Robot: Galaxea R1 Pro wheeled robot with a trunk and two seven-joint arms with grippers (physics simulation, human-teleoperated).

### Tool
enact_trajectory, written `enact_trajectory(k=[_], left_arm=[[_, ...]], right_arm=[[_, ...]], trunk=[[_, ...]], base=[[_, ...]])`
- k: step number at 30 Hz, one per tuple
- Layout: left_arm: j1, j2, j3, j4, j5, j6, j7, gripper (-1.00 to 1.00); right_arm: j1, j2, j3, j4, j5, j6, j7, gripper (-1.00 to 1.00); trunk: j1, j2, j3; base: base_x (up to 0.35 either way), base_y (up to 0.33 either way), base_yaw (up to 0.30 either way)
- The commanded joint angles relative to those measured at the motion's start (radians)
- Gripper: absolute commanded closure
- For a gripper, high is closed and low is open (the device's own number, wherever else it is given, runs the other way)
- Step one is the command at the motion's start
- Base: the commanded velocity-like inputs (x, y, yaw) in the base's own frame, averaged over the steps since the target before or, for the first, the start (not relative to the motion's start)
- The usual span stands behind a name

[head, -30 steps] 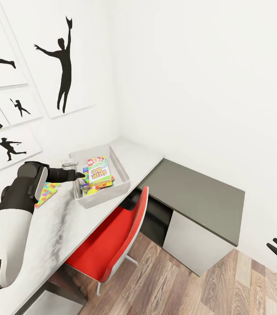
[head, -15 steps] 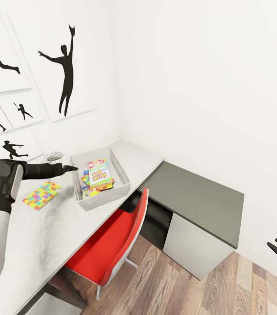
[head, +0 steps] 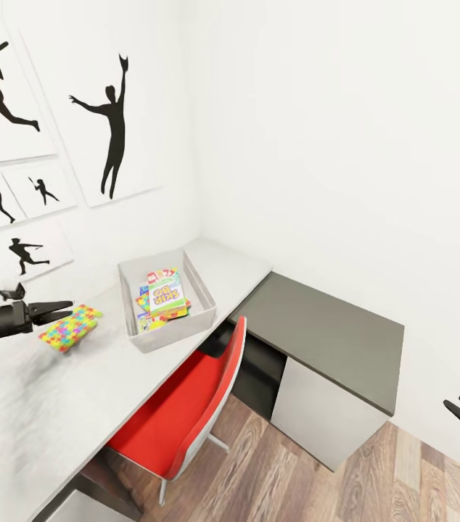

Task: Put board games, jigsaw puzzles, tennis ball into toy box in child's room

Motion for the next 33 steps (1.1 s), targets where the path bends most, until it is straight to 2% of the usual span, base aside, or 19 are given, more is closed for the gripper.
enact_trajectory(k=[1,5,6,11,16,17,22,24,28,33], left_arm=[[0.037,0.000,0.026,0.000,0.008,0.008,-0.004,-1.00],[0.105,0.000,0.067,-0.002,0.039,0.003,-0.004,-1.00],[0.137,0.001,0.085,-0.002,0.064,0.001,-0.004,-1.00],[0.218,0.003,0.126,-0.003,0.146,-0.001,-0.004,-1.00],[0.306,0.002,0.147,-0.004,0.215,-0.004,-0.004,-1.00],[0.339,0.002,0.151,-0.005,0.231,-0.012,-0.004,-1.00],[0.379,0.002,0.166,-0.011,0.252,-0.034,-0.004,-1.00],[0.397,0.004,0.187,-0.029,0.271,-0.042,-0.004,-1.00],[0.409,0.004,0.222,-0.045,0.294,-0.048,-0.004,-1.00],[0.414,0.001,0.241,-0.058,0.306,-0.051,-0.004,-1.00]], right_arm=[[0.000,0.000,0.000,0.000,-0.002,0.004,0.006,-1.00],[0.000,0.001,0.000,0.000,-0.002,0.003,0.013,-1.00],[0.000,0.001,0.000,0.000,-0.002,0.003,0.015,-1.00],[0.000,0.003,0.000,0.000,-0.002,0.002,0.017,-1.00],[0.000,0.005,0.001,0.000,-0.002,0.002,0.018,-1.00],[0.000,0.006,0.001,0.000,-0.002,0.001,0.018,-1.00],[0.000,0.007,0.002,-0.001,-0.002,-0.001,0.018,-1.00],[0.000,0.008,0.002,-0.002,-0.002,-0.013,0.018,-1.00],[0.000,0.008,0.004,-0.002,-0.002,-0.042,0.022,-1.00],[0.000,0.008,0.006,-0.002,-0.002,-0.061,0.032,-1.00]], trunk=[[0.001,-0.001,0.000],[0.001,-0.001,0.007],[0.001,-0.001,0.008],[0.001,-0.001,0.017],[0.001,-0.001,0.025],[0.001,-0.001,0.026],[0.001,-0.001,0.035],[0.001,-0.001,0.038],[0.001,-0.001,0.045],[0.001,-0.001,0.053]], base=[[0.000,0.000,0.000],[0.000,0.000,0.000],[0.000,0.000,0.000],[0.000,0.000,0.000],[0.000,0.000,0.000],[0.000,0.000,0.000],[0.000,0.000,0.000],[0.000,0.000,0.000],[0.000,0.000,0.000],[0.000,0.000,0.000]])
